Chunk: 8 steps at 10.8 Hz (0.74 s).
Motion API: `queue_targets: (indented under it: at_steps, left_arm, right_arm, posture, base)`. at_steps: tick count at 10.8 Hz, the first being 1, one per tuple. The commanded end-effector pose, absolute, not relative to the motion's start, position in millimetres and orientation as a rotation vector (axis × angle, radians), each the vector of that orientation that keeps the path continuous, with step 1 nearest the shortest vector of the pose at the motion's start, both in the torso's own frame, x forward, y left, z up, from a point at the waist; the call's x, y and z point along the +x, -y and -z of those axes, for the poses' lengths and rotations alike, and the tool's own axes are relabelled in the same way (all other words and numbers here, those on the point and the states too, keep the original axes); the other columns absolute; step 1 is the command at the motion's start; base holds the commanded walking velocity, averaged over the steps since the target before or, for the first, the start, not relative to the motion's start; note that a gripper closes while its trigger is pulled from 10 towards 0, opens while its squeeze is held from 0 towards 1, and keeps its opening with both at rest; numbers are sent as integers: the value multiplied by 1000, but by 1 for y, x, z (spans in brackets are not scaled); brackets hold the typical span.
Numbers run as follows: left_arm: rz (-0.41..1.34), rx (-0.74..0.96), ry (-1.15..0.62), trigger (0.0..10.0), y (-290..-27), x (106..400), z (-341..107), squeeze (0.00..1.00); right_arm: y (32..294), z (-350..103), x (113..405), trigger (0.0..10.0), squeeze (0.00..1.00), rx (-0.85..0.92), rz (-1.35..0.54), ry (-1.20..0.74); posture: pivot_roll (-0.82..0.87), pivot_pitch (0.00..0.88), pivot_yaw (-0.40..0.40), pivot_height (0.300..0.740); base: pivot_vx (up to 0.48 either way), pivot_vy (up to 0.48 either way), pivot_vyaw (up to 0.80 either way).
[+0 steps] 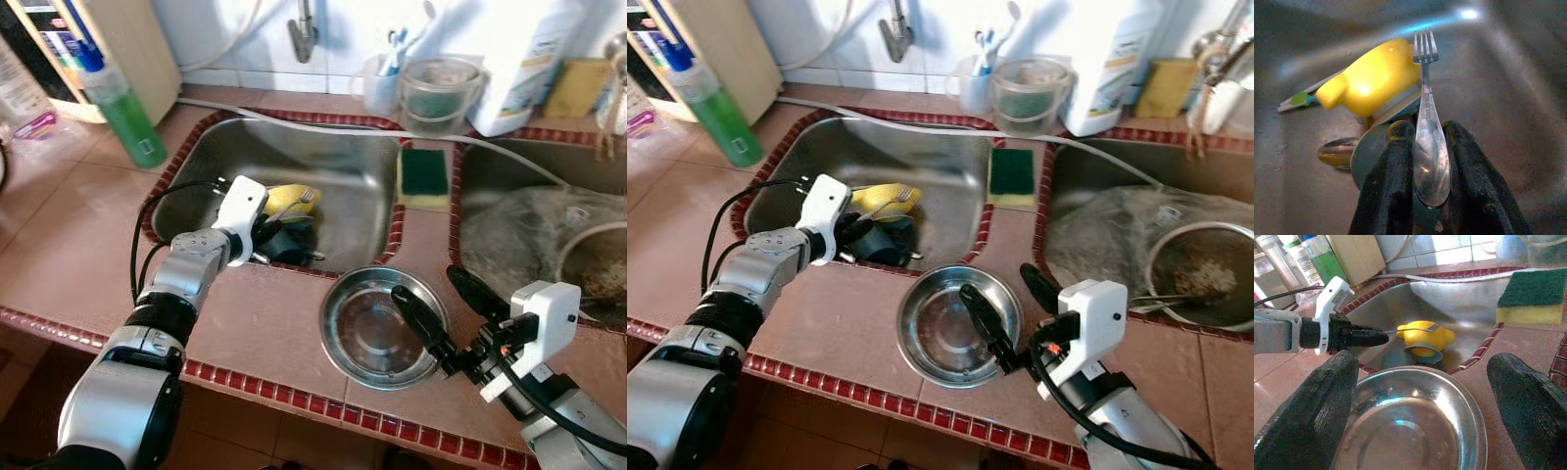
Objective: Kitchen organization
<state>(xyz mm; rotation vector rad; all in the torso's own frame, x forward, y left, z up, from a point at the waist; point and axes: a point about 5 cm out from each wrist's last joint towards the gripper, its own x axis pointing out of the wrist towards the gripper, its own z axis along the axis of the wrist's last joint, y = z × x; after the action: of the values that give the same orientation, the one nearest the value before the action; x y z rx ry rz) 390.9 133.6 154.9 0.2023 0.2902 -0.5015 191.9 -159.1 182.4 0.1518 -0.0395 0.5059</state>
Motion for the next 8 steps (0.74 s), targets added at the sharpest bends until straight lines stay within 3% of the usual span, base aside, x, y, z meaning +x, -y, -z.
queue_targets:
  at_steps: [1,8]
  left_arm:
    - [479,191,-295,10000,-140,392,-156,1000]
    - [474,159,-268,10000,-146,395,-164,1000]
  right_arm:
    - [156,-186,189,10000,0,155,-529,45]
    - [154,-186,194,10000,0,155,-543,48]
  posture:
    - [-337,218,149,740]
    - [-312,204,139,740]
  base:
    - [0,0,0]
    - [0,0,0]
